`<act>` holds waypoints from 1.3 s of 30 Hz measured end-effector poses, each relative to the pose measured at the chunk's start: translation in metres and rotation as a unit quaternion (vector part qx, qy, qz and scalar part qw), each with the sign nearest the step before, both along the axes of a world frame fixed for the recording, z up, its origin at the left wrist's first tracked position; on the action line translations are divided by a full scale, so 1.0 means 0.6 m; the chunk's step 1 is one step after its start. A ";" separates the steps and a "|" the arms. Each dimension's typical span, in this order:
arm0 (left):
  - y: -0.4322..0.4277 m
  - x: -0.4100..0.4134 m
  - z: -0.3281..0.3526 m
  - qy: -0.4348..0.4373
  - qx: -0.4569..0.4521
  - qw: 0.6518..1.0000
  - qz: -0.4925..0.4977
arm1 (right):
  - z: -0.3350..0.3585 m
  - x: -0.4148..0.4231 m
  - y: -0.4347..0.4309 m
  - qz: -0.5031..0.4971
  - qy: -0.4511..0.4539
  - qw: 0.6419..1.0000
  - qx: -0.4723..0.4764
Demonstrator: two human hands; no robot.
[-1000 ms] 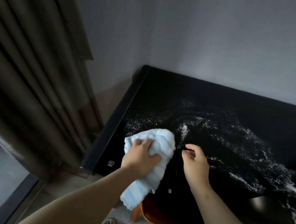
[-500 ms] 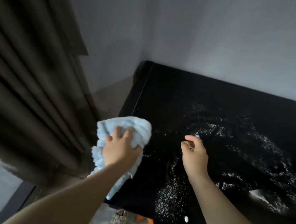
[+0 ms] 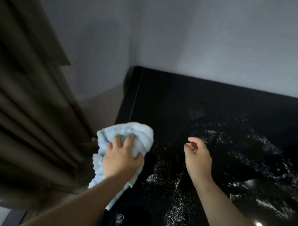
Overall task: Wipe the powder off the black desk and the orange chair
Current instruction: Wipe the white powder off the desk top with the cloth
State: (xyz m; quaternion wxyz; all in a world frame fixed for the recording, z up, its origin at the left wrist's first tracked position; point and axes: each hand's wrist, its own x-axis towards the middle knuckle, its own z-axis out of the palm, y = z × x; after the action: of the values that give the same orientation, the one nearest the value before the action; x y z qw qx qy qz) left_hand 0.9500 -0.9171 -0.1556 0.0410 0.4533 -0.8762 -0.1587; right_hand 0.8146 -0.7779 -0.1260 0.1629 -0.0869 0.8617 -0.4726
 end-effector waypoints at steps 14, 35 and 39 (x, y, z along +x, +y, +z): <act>-0.005 -0.057 0.019 -0.023 0.029 0.999 0.039 | 0.009 -0.040 0.050 0.105 0.115 0.974 0.166; 0.045 -0.114 0.033 0.065 0.127 0.973 -0.180 | 0.029 -0.077 0.015 0.103 0.105 0.985 0.092; -0.077 -0.117 0.058 0.091 0.045 0.995 -0.008 | 0.032 -0.082 0.019 0.094 0.094 0.990 0.055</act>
State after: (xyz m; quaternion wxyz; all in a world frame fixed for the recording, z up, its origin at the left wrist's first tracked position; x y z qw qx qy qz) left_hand 0.8797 -0.9635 -0.1209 0.0987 0.4309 -0.8645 -0.2391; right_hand 0.7653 -0.7663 -0.1070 0.1297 -0.2025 0.8860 -0.3963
